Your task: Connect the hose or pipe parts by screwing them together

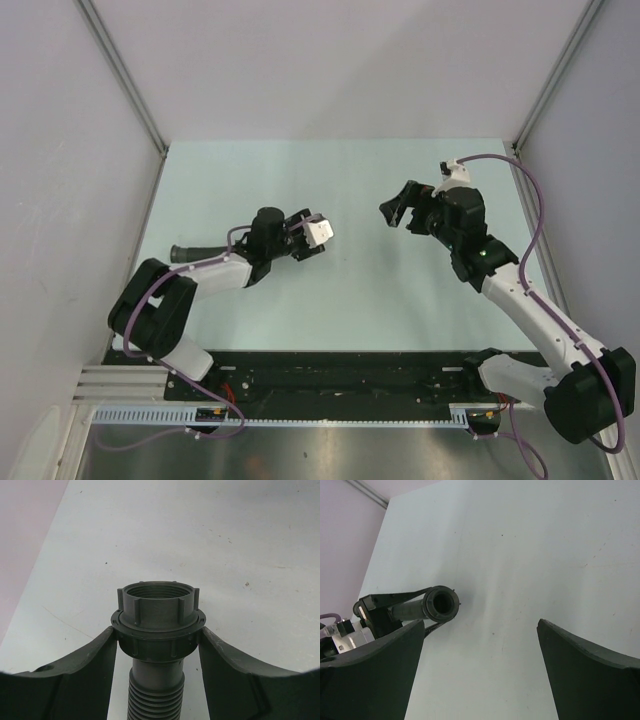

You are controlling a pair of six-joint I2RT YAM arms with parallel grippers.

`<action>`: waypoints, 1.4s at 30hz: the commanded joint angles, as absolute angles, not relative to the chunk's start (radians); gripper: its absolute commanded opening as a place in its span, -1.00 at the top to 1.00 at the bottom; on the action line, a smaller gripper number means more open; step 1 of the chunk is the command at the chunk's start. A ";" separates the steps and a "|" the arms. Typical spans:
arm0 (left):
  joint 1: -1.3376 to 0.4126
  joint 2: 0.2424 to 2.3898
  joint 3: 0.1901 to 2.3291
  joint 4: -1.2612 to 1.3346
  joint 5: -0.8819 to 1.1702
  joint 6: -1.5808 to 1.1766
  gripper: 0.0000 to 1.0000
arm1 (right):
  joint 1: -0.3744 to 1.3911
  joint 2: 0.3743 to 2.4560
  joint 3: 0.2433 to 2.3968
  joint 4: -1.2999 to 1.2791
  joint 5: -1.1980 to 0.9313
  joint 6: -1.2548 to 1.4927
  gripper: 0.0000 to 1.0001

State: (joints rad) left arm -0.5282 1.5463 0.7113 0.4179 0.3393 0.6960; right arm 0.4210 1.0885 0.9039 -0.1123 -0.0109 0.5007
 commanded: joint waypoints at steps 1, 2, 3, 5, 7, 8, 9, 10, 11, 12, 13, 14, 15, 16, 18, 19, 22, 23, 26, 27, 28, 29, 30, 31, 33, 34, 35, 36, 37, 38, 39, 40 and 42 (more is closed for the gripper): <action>-0.537 1.568 0.790 0.400 0.325 0.666 0.51 | 0.407 1.095 0.905 -0.107 -0.072 0.483 -1.00; -0.538 1.571 0.805 0.388 0.325 0.664 0.40 | 0.403 1.095 0.905 -0.104 -0.077 0.483 -1.00; -0.541 1.575 0.810 0.370 0.330 0.663 0.37 | 0.400 1.100 0.905 -0.100 -0.083 0.483 -0.99; -0.546 1.580 0.816 0.359 0.325 0.669 0.33 | 0.399 1.100 0.904 -0.095 -0.089 0.485 -1.00; -0.551 1.578 0.818 0.350 0.327 0.673 0.27 | 0.396 1.104 0.905 -0.095 -0.095 0.485 -1.00; -0.551 1.578 0.819 0.347 0.330 0.672 0.19 | 0.393 1.108 0.904 -0.094 -0.098 0.482 -1.00; -0.551 1.575 0.818 0.342 0.331 0.670 0.16 | 0.394 1.108 0.905 -0.094 -0.104 0.483 -0.99; -0.551 1.574 0.818 0.342 0.336 0.669 0.14 | 0.391 1.112 0.905 -0.094 -0.107 0.480 -0.99; -0.552 1.568 0.818 0.341 0.342 0.667 0.10 | 0.390 1.111 0.905 -0.095 -0.109 0.480 -1.00; -0.551 1.566 0.818 0.339 0.348 0.661 0.09 | 0.388 1.112 0.905 -0.097 -0.117 0.479 -0.99; -0.551 1.563 0.818 0.339 0.354 0.655 0.07 | 0.385 1.115 0.904 -0.100 -0.118 0.477 -0.99; -0.551 1.560 0.819 0.339 0.360 0.649 0.06 | 0.385 1.115 0.905 -0.101 -0.121 0.476 -0.99; -0.551 1.556 0.818 0.339 0.374 0.640 0.03 | 0.380 1.117 0.905 -0.103 -0.126 0.472 -1.00; -0.552 1.552 0.818 0.339 0.380 0.631 -0.03 | 0.377 1.117 0.905 -0.104 -0.129 0.472 -1.00; -0.552 1.537 0.818 0.339 0.394 0.615 -0.35 | 0.364 1.112 0.905 -0.106 -0.141 0.471 -0.99; -0.552 1.532 0.818 0.337 0.397 0.611 -0.38 | 0.357 1.112 0.905 -0.107 -0.146 0.468 -0.99; -0.554 1.497 0.818 0.341 0.408 0.600 -0.41 | 0.341 1.103 0.905 -0.112 -0.158 0.459 -1.00; -0.554 1.487 0.819 0.341 0.408 0.597 -0.42 | 0.338 1.101 0.905 -0.112 -0.161 0.454 -0.99; -0.552 1.442 0.828 0.341 0.420 0.566 -0.55 | 0.330 1.095 0.905 -0.115 -0.170 0.436 -1.00; -0.552 1.430 0.831 0.341 0.429 0.558 -0.61 | 0.330 1.094 0.905 -0.117 -0.173 0.433 -1.00; -0.554 1.418 0.833 0.341 0.439 0.554 -0.65 | 0.327 1.094 0.905 -0.120 -0.173 0.423 -1.00; -0.554 1.390 0.831 0.341 0.445 0.540 -0.66 | 0.327 1.092 0.907 -0.129 -0.175 0.420 -0.99; -0.552 1.375 0.831 0.341 0.448 0.535 -0.68 | 0.327 1.091 0.905 -0.130 -0.190 0.417 -1.00; -0.552 1.361 0.830 0.341 0.451 0.528 -0.73 | 0.325 1.089 0.905 -0.127 -0.210 0.401 -0.99; -0.554 1.303 0.827 0.341 0.453 0.489 -0.99 | 0.330 1.091 0.905 -0.115 -0.274 0.390 -1.00; -0.554 1.275 0.824 0.341 0.449 0.473 -1.00 | 0.334 1.091 0.905 -0.110 -0.293 0.388 -1.00; -0.554 1.229 0.816 0.341 0.446 0.439 -1.00 | 0.337 1.091 0.907 -0.107 -0.314 0.387 -0.99; -0.554 1.203 0.812 0.341 0.439 0.420 -1.00 | 0.342 1.092 0.905 -0.107 -0.319 0.390 -1.00; -0.554 1.180 0.807 0.341 0.427 0.398 -1.00 | 0.348 1.089 0.905 -0.106 -0.330 0.390 -1.00; -0.554 1.157 0.798 0.341 0.384 0.341 -1.00 | 0.347 1.091 0.905 -0.104 -0.360 0.390 -1.00; -0.554 1.105 0.792 0.341 0.355 0.307 -1.00 | 0.351 1.089 0.905 -0.104 -0.376 0.390 -1.00; -0.554 1.085 0.784 0.341 0.325 0.270 -1.00 | 0.357 1.088 0.904 -0.101 -0.386 0.388 -0.99; -0.552 1.017 0.764 0.336 0.234 0.161 -1.00 | 0.367 1.086 0.904 -0.101 -0.400 0.391 -1.00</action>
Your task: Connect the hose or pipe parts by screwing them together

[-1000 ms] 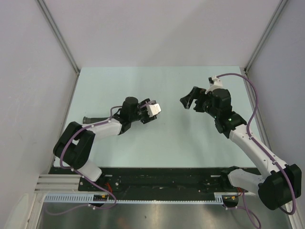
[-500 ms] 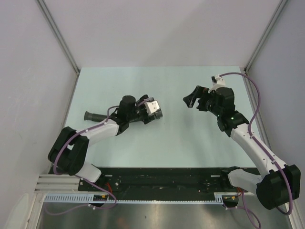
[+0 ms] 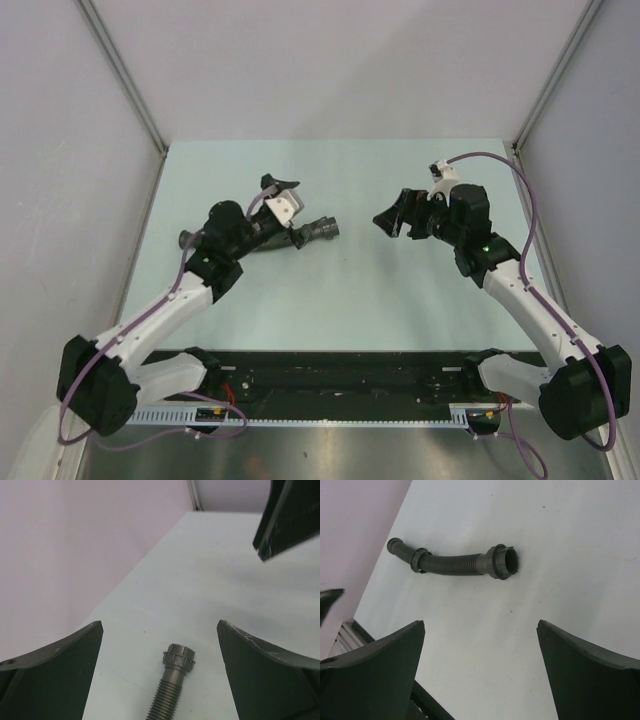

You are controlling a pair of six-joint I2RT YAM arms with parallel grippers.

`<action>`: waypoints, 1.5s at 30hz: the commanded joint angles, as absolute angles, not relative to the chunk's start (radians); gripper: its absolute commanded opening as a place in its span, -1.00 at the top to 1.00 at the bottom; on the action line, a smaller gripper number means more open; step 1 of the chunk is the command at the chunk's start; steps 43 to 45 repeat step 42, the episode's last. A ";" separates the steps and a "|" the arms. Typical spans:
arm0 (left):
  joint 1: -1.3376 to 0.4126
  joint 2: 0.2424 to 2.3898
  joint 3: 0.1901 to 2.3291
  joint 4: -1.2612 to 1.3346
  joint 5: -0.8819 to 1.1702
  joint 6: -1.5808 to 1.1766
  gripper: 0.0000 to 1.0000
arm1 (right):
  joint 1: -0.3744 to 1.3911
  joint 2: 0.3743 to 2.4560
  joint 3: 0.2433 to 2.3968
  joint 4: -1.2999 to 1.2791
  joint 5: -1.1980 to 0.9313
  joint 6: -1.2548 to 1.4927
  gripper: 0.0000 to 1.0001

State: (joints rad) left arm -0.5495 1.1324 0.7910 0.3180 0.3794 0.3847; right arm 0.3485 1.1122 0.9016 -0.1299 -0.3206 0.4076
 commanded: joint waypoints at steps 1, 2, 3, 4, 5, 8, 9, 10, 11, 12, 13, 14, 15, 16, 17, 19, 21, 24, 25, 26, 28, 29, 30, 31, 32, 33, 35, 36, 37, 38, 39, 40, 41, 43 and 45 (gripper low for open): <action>-0.552 0.993 0.755 0.334 0.210 0.129 -1.00 | 0.370 1.083 0.902 -0.097 -0.405 0.390 -1.00; -0.552 0.968 0.735 0.325 0.198 0.074 -1.00 | 0.379 1.080 0.896 -0.088 -0.416 0.391 -0.99; -0.552 0.948 0.727 0.319 0.190 0.051 -1.00 | 0.383 1.078 0.890 -0.078 -0.422 0.391 -1.00; -0.552 0.898 0.718 0.310 0.189 0.032 -1.00 | 0.387 1.075 0.884 -0.069 -0.428 0.391 -0.99; -0.551 0.875 0.704 0.289 0.189 0.005 -1.00 | 0.396 1.072 0.876 -0.057 -0.431 0.388 -0.99; -0.551 0.780 0.654 0.273 0.195 -0.092 -1.00 | 0.406 1.058 0.842 -0.043 -0.430 0.367 -0.99; -0.551 0.760 0.643 0.264 0.196 -0.100 -1.00 | 0.408 1.049 0.821 -0.038 -0.430 0.367 -1.00; -0.551 0.715 0.625 0.241 0.193 -0.106 -1.00 | 0.408 1.043 0.809 -0.023 -0.431 0.370 -1.00; -0.551 0.692 0.617 0.226 0.186 -0.104 -1.00 | 0.410 1.039 0.798 -0.017 -0.434 0.371 -0.99; -0.551 0.671 0.606 0.213 0.173 -0.097 -1.00 | 0.413 1.026 0.787 -0.012 -0.436 0.371 -1.00; -0.551 0.645 0.582 0.198 0.144 -0.071 -1.00 | 0.413 1.019 0.767 -0.011 -0.436 0.376 -1.00; -0.551 0.609 0.568 0.195 0.132 -0.051 -1.00 | 0.413 1.011 0.758 -0.011 -0.428 0.377 -1.00; -0.551 0.591 0.551 0.195 0.115 -0.032 -1.00 | 0.416 1.002 0.743 -0.009 -0.423 0.379 -0.99; -0.551 0.580 0.537 0.195 0.094 -0.028 -0.99 | 0.420 0.979 0.715 0.033 -0.422 0.382 -1.00; -0.551 0.572 0.537 0.192 0.053 -0.031 -1.00 | 0.422 0.968 0.701 0.043 -0.417 0.387 -0.99; -0.552 0.569 0.545 0.178 0.054 -0.009 -1.00 | 0.428 0.942 0.674 0.057 -0.407 0.391 -1.00; -0.552 0.577 0.554 0.167 0.058 -0.008 -1.00 | 0.431 0.933 0.666 0.055 -0.393 0.394 -0.99; -0.552 0.580 0.561 0.155 0.081 -0.006 -1.00 | 0.431 0.925 0.666 0.040 -0.379 0.393 -0.99; -0.552 0.581 0.563 0.153 0.084 -0.008 -1.00 | 0.431 0.925 0.666 0.037 -0.376 0.394 -0.99; -0.552 0.580 0.563 0.153 0.084 -0.008 -1.00 | 0.431 0.922 0.666 0.035 -0.376 0.393 -1.00; -0.552 0.575 0.563 0.150 0.086 -0.006 -1.00 | 0.433 0.919 0.666 0.032 -0.371 0.391 -1.00; -0.552 0.575 0.561 0.152 0.086 -0.006 -1.00 | 0.433 0.917 0.664 0.029 -0.368 0.391 -0.99; -0.552 0.578 0.561 0.150 0.087 -0.008 -1.00 | 0.433 0.917 0.664 0.031 -0.367 0.393 -1.00; -0.552 0.581 0.564 0.150 0.089 -0.008 -1.00 | 0.433 0.920 0.663 0.034 -0.368 0.394 -1.00; -0.552 0.584 0.566 0.150 0.090 -0.009 -1.00 | 0.436 0.923 0.658 0.038 -0.370 0.397 -1.00; -0.552 0.584 0.565 0.150 0.103 -0.014 -1.00 | 0.437 0.925 0.657 0.044 -0.371 0.399 -1.00; -0.552 0.591 0.565 0.150 0.113 -0.017 -1.00 | 0.439 0.928 0.655 0.048 -0.368 0.399 -0.99; -0.552 0.592 0.565 0.150 0.117 -0.018 -1.00 | 0.440 0.928 0.652 0.046 -0.367 0.399 -0.99; -0.552 0.592 0.565 0.150 0.118 -0.018 -1.00 | 0.442 0.928 0.652 0.045 -0.361 0.397 -1.00; -0.552 0.594 0.566 0.150 0.118 -0.018 -1.00 | 0.442 0.928 0.652 0.046 -0.357 0.397 -0.99; -0.552 0.594 0.565 0.150 0.120 -0.017 -1.00 | 0.442 0.925 0.652 0.045 -0.356 0.396 -0.99; -0.552 0.594 0.565 0.150 0.120 -0.015 -1.00 | 0.442 0.925 0.652 0.044 -0.353 0.394 -1.00; -0.552 0.597 0.565 0.150 0.120 -0.015 -1.00 | 0.440 0.922 0.652 0.044 -0.350 0.393 -0.99; -0.552 0.597 0.565 0.150 0.121 -0.014 -1.00 | 0.442 0.917 0.652 0.043 -0.350 0.391 -0.99; -0.552 0.597 0.565 0.150 0.121 -0.014 -1.00 | 0.442 0.917 0.652 0.043 -0.350 0.391 -0.99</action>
